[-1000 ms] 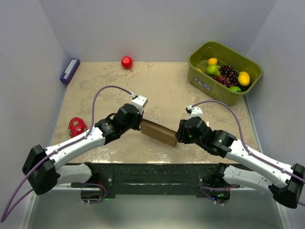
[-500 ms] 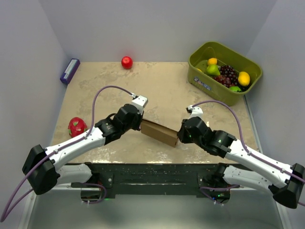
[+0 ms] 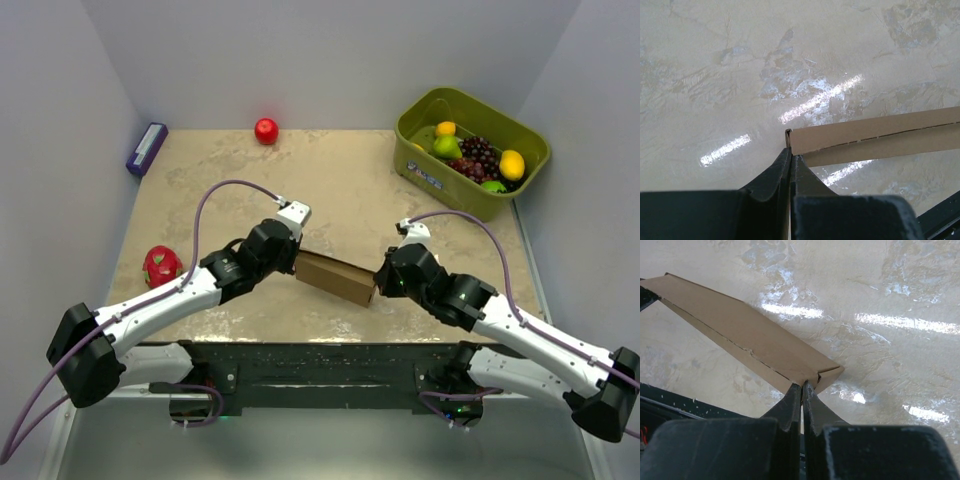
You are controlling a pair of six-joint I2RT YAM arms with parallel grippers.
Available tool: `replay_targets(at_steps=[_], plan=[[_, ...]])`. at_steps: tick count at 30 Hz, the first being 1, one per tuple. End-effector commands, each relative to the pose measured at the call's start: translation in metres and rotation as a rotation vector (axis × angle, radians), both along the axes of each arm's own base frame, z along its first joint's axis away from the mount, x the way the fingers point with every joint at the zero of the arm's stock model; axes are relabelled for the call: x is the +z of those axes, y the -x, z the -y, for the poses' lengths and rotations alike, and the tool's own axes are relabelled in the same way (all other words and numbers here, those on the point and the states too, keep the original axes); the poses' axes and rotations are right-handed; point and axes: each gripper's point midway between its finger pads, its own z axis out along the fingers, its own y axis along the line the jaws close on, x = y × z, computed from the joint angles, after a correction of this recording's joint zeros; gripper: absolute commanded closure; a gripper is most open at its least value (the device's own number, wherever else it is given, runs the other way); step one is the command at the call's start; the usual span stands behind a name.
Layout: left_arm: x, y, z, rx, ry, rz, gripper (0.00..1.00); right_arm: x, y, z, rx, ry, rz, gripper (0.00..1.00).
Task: Fold the paper box
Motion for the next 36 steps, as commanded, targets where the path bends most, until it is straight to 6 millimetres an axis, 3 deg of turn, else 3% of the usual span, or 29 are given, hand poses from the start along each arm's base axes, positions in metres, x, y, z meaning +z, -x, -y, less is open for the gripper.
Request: replay_targets(at_steps=[1, 6, 14, 23, 36], plan=[[-0.029, 0.022, -0.011, -0.035, -0.095, -0.104, 1.00, 0.002, -0.002, -0.003, -0.015, -0.063, -0.004, 1.00], [-0.030, 0.022, -0.011, -0.035, -0.100, -0.104, 1.00, 0.001, -0.002, -0.001, -0.015, -0.072, -0.002, 1.00], [-0.029, 0.021, -0.009, -0.037, -0.099, -0.100, 1.00, -0.016, 0.002, 0.006, 0.016, 0.006, -0.027, 1.00], [-0.030, 0.020, -0.007, -0.039, -0.104, -0.102, 1.00, -0.028, 0.004, 0.025, 0.009, 0.162, -0.066, 1.00], [-0.026, 0.018, -0.006, -0.036, -0.104, -0.094, 1.00, -0.041, 0.008, 0.025, 0.029, 0.243, -0.148, 1.00]])
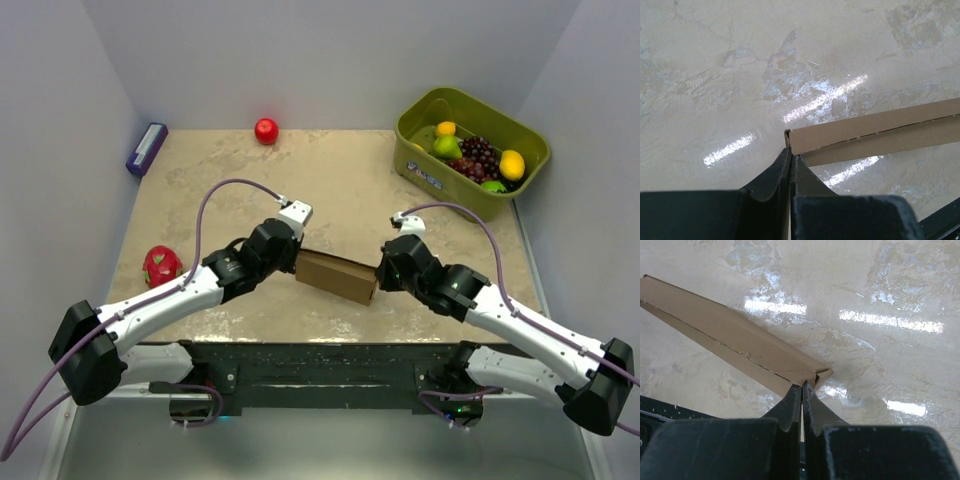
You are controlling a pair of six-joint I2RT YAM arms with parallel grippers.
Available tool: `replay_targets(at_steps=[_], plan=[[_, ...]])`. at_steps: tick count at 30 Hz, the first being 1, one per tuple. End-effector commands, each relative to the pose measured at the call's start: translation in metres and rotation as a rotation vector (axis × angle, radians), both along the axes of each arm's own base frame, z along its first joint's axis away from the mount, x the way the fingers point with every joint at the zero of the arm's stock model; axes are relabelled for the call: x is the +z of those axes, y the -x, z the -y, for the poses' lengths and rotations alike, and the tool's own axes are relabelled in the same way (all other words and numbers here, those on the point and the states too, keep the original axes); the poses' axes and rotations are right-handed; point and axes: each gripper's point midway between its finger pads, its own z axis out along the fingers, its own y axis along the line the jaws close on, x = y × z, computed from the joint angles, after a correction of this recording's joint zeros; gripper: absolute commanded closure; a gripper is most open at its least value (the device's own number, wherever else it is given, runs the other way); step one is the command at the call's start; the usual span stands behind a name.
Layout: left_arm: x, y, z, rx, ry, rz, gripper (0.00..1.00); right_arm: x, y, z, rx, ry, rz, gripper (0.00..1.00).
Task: Fold the paper box
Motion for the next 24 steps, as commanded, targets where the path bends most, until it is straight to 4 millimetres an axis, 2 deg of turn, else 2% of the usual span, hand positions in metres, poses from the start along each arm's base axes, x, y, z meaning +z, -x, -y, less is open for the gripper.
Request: replay_targets(at_steps=[1, 24], plan=[[-0.026, 0.021, -0.007, -0.043, -0.087, -0.104, 1.00, -0.037, 0.021, 0.020, 0.024, 0.147, -0.135, 1.00], [-0.018, 0.019, -0.003, -0.052, -0.079, -0.084, 1.00, -0.060, 0.043, 0.023, -0.001, 0.221, -0.187, 1.00]])
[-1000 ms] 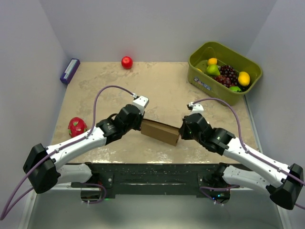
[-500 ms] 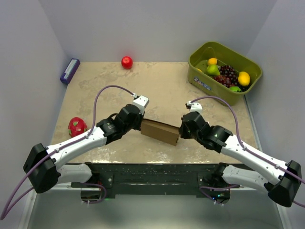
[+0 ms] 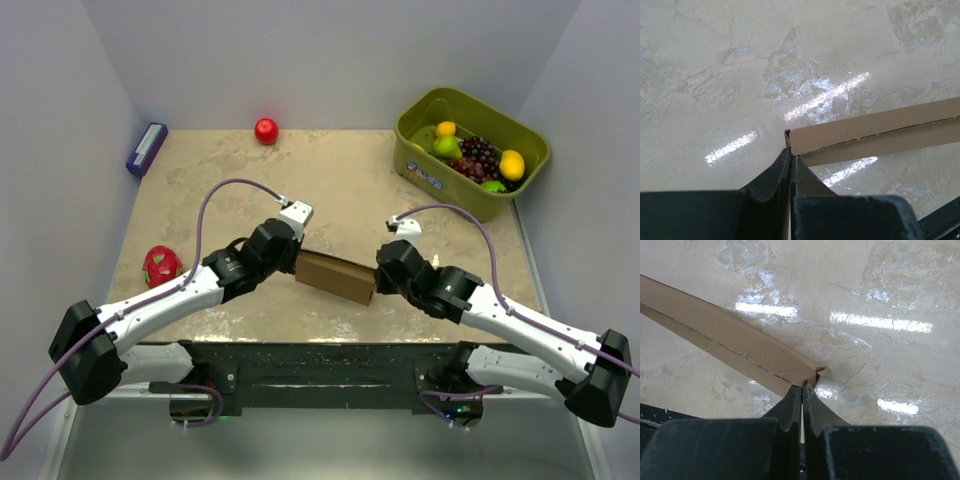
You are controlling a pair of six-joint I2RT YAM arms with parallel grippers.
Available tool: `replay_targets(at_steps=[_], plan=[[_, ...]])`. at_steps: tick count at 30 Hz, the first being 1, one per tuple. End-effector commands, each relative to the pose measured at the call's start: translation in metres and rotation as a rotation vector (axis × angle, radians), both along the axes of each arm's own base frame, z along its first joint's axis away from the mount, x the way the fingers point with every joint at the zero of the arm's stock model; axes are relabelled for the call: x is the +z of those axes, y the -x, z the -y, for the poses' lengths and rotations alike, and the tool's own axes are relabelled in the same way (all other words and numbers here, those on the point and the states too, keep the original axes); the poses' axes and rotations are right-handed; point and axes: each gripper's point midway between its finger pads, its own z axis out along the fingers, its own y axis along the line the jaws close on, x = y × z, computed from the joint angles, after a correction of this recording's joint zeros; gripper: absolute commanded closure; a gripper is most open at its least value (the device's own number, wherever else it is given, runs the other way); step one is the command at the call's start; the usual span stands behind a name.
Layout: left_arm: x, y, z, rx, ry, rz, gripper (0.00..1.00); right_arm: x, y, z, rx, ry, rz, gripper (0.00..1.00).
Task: Fold the paper box
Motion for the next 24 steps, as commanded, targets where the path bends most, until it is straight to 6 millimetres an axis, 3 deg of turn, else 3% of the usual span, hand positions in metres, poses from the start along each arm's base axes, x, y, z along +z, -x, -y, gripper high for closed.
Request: replay_targets(at_steps=[1, 7, 16, 24], plan=[[-0.018, 0.017, -0.002, -0.051, -0.066, -0.078, 1.00, -0.057, 0.039, 0.028, 0.005, 0.183, -0.198, 1.00], [-0.016, 0.018, -0.002, -0.053, -0.060, -0.075, 1.00, -0.060, 0.045, 0.029, 0.005, 0.193, -0.202, 1.00], [0.006, 0.020, 0.010, -0.086, 0.028, -0.044, 1.00, -0.061, 0.045, 0.030, -0.034, 0.187, -0.174, 1.00], [0.031, 0.021, 0.014, -0.107, 0.091, 0.002, 0.74, -0.063, 0.045, 0.030, -0.045, 0.187, -0.178, 1.00]])
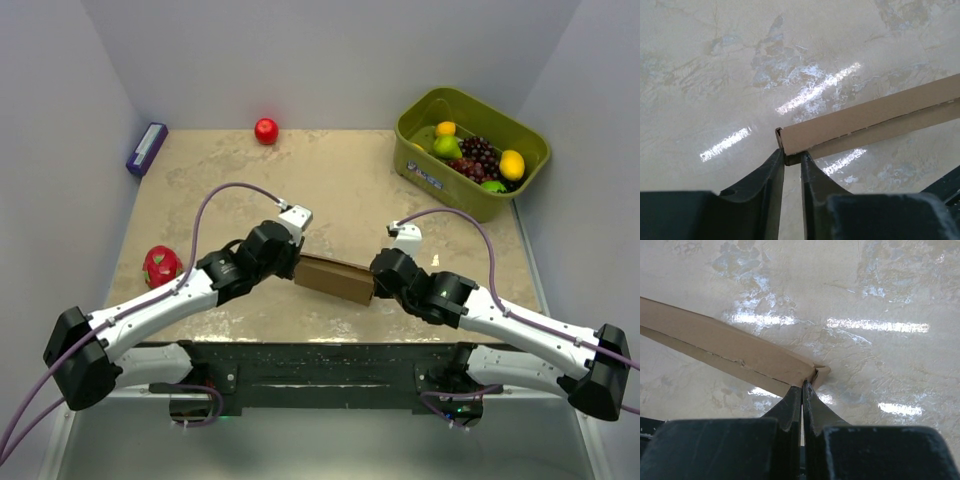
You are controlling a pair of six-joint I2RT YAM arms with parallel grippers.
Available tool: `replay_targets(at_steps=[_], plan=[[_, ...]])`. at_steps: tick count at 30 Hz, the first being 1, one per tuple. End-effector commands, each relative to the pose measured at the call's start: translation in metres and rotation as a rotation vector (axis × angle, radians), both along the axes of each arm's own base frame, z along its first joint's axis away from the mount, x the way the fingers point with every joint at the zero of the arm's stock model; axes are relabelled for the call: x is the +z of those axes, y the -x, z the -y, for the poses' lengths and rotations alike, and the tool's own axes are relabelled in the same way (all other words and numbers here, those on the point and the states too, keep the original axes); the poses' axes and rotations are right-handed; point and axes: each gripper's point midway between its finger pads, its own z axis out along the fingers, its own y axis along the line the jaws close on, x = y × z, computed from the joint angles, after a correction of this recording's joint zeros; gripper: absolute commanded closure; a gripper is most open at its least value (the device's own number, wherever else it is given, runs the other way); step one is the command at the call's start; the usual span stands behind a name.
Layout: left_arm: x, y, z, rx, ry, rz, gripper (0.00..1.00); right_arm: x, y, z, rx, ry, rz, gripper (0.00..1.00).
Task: Fold the paper box
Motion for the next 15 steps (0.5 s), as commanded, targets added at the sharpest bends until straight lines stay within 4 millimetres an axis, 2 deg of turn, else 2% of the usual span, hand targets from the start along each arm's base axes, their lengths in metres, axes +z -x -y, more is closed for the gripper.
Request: replay_targets(at_steps=[1, 5, 14, 15], plan=[[0.030, 0.007, 0.015, -0.066, 0.088, 0.037, 0.71, -0.057, 0.039, 0.031, 0.018, 0.174, -0.209, 1.00], [0.037, 0.008, 0.016, -0.076, 0.105, 0.050, 0.60, -0.055, 0.036, 0.031, 0.015, 0.179, -0.201, 1.00], [0.043, 0.020, 0.013, -0.100, 0.118, 0.018, 0.47, -0.055, 0.034, 0.026, 0.026, 0.183, -0.200, 1.00], [0.049, 0.021, 0.013, -0.094, 0.135, 0.022, 0.45, -0.055, 0.034, 0.026, 0.025, 0.180, -0.199, 1.00]])
